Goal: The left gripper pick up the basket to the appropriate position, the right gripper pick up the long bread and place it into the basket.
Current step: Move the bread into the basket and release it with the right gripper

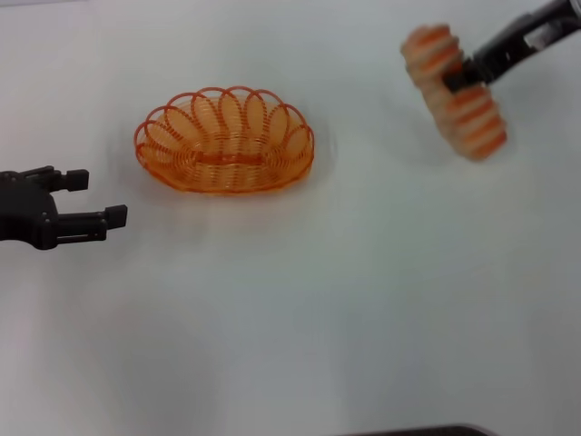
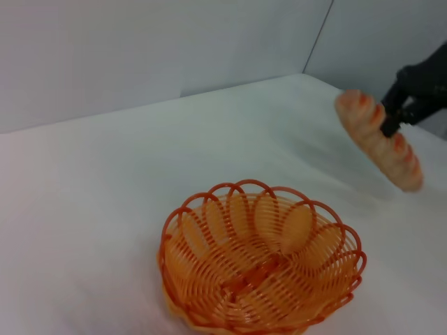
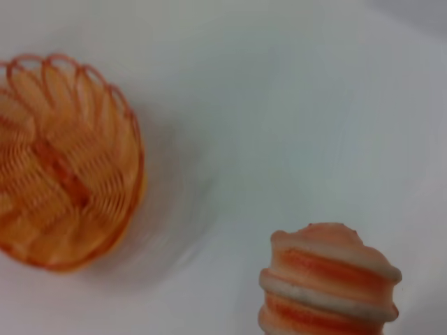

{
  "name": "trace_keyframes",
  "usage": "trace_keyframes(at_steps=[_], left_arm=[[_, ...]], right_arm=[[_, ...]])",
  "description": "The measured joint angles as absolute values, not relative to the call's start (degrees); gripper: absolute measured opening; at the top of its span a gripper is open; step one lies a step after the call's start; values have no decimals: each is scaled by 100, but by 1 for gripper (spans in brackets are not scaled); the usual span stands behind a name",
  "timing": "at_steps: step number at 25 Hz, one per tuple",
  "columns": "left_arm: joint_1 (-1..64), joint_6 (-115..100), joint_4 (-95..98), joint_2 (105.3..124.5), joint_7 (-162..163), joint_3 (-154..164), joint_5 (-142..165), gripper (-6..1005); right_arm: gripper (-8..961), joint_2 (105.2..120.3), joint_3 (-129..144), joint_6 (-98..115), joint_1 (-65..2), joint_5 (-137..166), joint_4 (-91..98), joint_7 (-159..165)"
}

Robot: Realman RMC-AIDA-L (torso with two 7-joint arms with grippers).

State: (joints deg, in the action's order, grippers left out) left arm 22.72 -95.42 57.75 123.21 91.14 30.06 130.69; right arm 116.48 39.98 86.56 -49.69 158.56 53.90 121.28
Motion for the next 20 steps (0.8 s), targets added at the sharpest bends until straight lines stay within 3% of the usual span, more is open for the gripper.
trace_keyframes(at_steps=[11,14,20], left_arm=[[2249,-9574,5712,12354,9113,3006,13016,891],[2250,-9647,5708,12357,9088,3003,13014,891],[2240,-9695,5704,12358,9067,3007,13014,890]], right_arm=[[185,11321,4088,8061,-5087,13637,5313,10525],[186,11331,4263,8143,-5245,13407,5279,10174],[185,11533,5104,8405,-5651,13295,5155,9622]])
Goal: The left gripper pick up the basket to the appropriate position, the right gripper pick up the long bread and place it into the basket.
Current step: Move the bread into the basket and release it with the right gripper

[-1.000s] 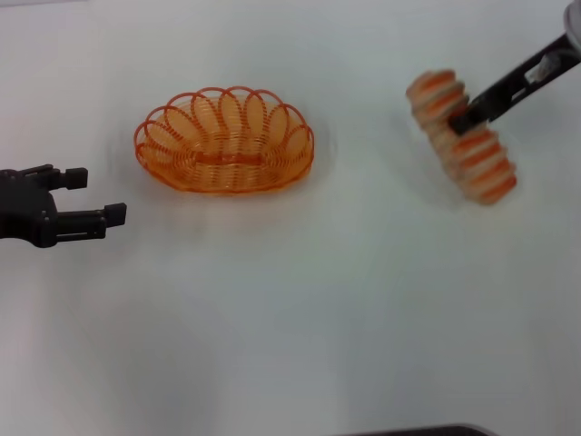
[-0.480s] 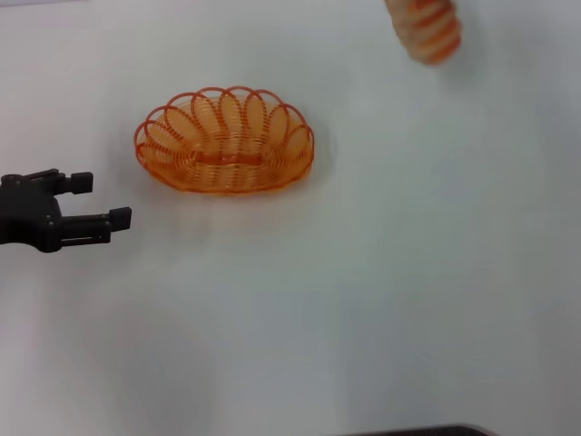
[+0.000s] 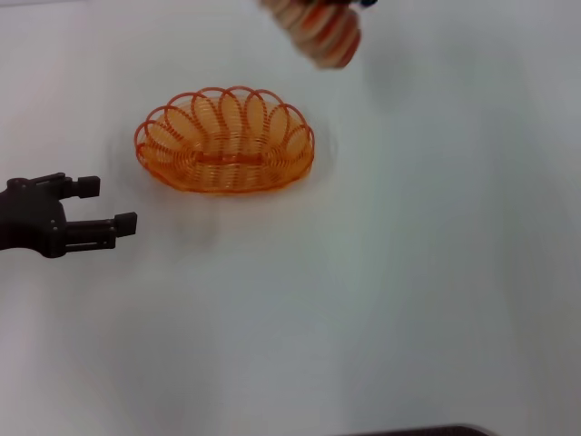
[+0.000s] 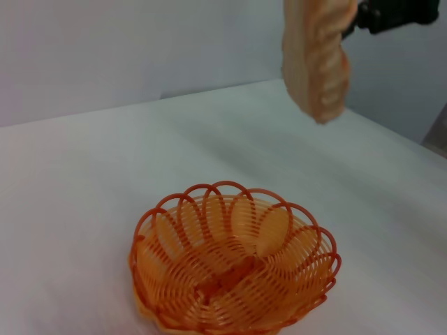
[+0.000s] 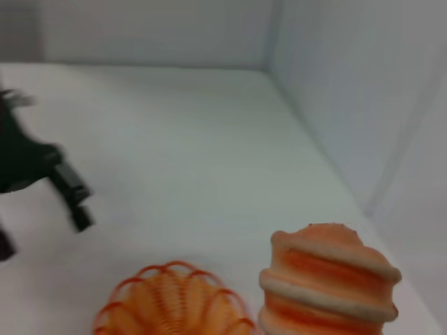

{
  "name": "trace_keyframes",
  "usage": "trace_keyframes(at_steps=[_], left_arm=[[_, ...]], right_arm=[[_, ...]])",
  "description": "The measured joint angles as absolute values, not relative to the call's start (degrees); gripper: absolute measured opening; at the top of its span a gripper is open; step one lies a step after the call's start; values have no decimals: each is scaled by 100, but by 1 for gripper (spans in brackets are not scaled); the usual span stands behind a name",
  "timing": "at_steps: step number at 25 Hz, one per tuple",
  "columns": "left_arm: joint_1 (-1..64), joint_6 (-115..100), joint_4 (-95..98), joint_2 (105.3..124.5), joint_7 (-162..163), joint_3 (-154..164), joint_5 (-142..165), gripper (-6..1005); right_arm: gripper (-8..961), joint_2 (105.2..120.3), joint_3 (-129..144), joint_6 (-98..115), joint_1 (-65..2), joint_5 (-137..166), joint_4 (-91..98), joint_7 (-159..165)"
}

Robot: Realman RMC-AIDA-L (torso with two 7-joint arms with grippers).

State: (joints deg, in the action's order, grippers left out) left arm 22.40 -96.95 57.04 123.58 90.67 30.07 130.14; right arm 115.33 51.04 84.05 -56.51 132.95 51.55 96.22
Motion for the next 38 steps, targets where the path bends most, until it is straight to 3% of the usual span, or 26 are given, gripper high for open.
trace_keyframes(at_steps=[7,12,38], left_arm=[[2206,-9695,5697,12367,9054,3006,13014,890],[2184,-9698,5647,12375,8994,2985,13016,890],[2203,-9677,5558,12375,8982,3033,13016,891]], right_arm=[[186,11821,5984,8354,-6190,13315,4566,9255],[186,11935,6325,7883,-6644,13389,3741,9064],[219,12005,6843,6936,-7077,13729,2804,9224]])
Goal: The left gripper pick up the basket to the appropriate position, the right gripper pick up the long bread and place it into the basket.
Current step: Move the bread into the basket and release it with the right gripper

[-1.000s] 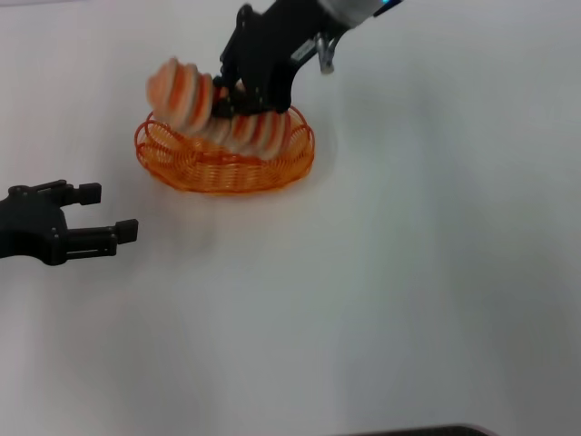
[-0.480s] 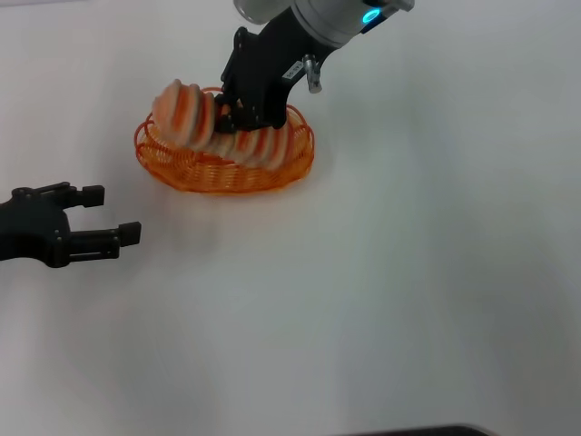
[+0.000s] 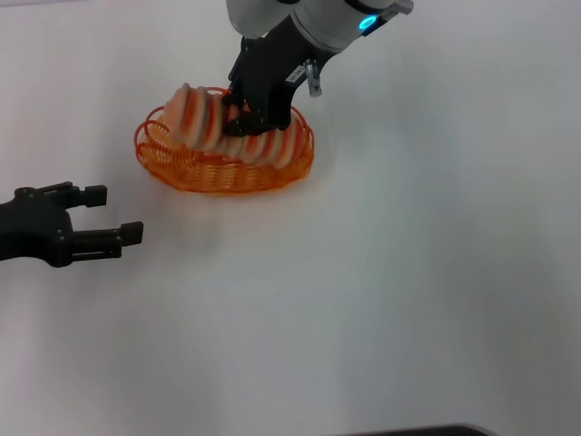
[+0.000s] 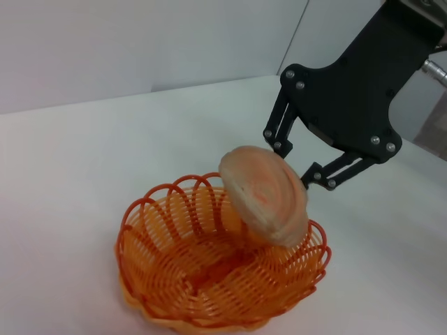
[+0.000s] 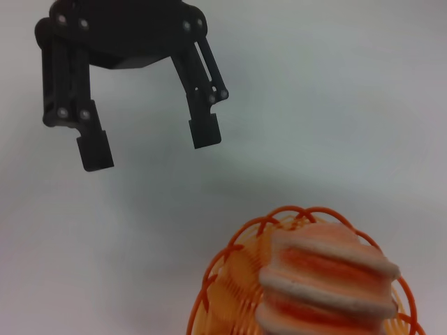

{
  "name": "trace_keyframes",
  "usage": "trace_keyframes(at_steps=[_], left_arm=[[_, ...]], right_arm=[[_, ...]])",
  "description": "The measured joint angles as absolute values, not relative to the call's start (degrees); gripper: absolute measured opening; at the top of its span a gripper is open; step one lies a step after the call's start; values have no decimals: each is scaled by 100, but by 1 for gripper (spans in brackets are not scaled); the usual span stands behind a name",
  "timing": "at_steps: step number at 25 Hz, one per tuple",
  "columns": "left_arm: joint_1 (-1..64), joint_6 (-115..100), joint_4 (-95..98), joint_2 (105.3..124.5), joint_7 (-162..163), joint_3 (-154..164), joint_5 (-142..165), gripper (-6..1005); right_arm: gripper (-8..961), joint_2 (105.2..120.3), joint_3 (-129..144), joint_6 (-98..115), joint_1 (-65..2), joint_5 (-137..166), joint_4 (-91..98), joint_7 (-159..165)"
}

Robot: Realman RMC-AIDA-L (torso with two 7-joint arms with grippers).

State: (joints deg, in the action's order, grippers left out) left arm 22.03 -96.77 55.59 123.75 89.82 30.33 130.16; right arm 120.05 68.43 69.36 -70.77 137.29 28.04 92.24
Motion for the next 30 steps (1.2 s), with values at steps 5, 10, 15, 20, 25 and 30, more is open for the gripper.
trace_keyframes(at_steps=[5,10,15,20,25,30], left_arm=[[2215,-9660,5553,12375,8982,3032,13016,891],[2217,-9664,5545,12375,8982,3032,13016,891],[2226,-9666,5545,12371,8988,3011,13016,891],[2225,-9646,5545,12367,8989,2993,13016,890],[2235,-9618,5546,12350,8985,2928,13013,890],[2294,-9616,5564,12331,9010,2878,13005,890]], right_arm=[[284,12014,6847,6902,-7078,13719,2800,9193],[509,12015,6847,6881,-7062,13682,2822,9180],[639,12000,6821,6897,-6916,13430,2968,9111],[639,11959,6785,7138,-6167,12722,3937,9083],[640,11881,6455,7806,-5246,11965,4790,9074],[635,11741,5600,8765,-4506,11593,4889,8874]])
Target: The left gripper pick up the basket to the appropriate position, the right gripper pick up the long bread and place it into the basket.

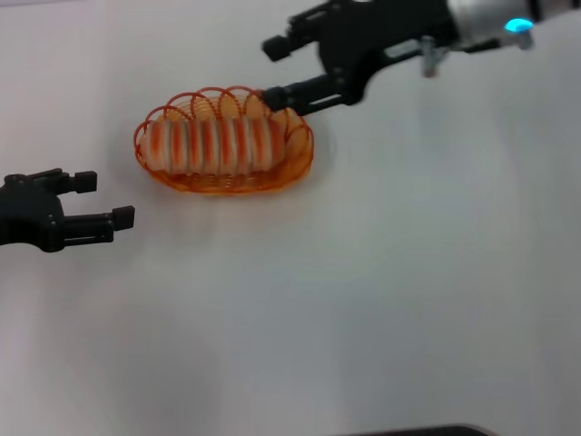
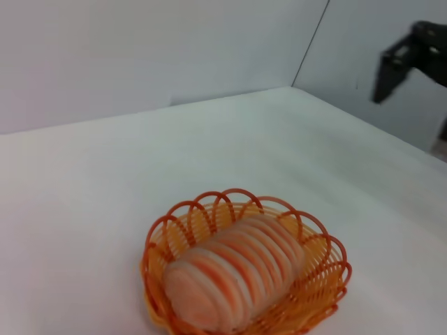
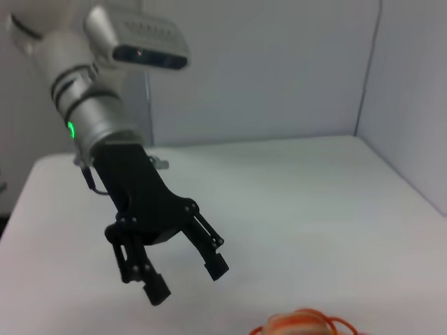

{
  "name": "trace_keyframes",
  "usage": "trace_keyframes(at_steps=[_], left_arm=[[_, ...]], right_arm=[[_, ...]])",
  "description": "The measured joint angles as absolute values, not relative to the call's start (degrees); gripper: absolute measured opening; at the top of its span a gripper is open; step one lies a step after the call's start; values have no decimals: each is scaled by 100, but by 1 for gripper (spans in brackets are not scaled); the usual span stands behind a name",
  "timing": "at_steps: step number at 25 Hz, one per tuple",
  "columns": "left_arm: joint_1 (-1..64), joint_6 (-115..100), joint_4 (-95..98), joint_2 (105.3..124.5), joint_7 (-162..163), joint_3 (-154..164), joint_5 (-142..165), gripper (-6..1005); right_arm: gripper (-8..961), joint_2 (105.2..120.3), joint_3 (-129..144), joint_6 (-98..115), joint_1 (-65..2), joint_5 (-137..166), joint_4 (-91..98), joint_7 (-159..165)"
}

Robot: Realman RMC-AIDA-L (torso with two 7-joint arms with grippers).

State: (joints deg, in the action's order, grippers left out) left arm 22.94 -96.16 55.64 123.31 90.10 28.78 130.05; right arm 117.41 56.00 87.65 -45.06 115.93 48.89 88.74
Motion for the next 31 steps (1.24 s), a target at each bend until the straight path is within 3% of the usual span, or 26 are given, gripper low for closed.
trace_keyframes(at_steps=[9,16,31], left_arm=[[2369,-9528,5528,12316,9021,2827,12849,891],[2499,-9435,5339,12282,9021,2819,12845,891],[2476,-9349,5317,12346,8995,2846,12857,890]], right_arm=[[629,11710,4379,9557,-2934,11428,4836,8105],[627,11707,4299,9627,-2186,11451,4823,8045],[626,11668,4082,9592,-2031,11457,4635,7954]])
